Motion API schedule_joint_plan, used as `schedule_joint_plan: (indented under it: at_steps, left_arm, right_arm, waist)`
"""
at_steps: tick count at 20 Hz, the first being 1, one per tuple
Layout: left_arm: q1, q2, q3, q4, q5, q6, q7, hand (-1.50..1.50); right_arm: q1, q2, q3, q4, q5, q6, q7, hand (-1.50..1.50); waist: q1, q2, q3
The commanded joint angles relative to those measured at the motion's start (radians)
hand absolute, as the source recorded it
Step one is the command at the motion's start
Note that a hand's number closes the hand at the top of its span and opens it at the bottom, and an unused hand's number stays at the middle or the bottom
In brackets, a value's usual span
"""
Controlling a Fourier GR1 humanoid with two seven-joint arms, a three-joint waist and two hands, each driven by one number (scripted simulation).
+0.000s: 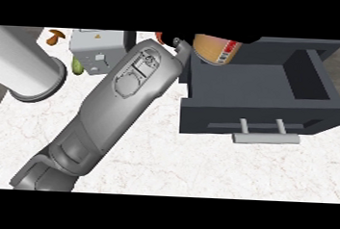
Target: Pick up the can, place it into the drawer and close the drawer
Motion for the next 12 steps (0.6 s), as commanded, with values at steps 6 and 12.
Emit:
schedule_joint_plan:
  at_steps: [6, 12]
  left_arm:
    - [-0.173, 0.000, -0.034, 0.262, 0.096, 0.018, -0.078, 1.50]
    - [-0.250, 0.000, -0.099, 0.378, 0.186, 0.035, -0.112, 1.50]
  right_arm:
    - [-0.038, -0.022, -0.017, -0.010, -0.011, -0.008, 0.056, -1.50]
    - [-0.061, 0.000, 0.033, 0.006, 0.036, -0.016, 0.040, -1.50]
  waist:
    - [-0.014, 0.004, 0.000]
    - [-0.030, 0.009, 0.001]
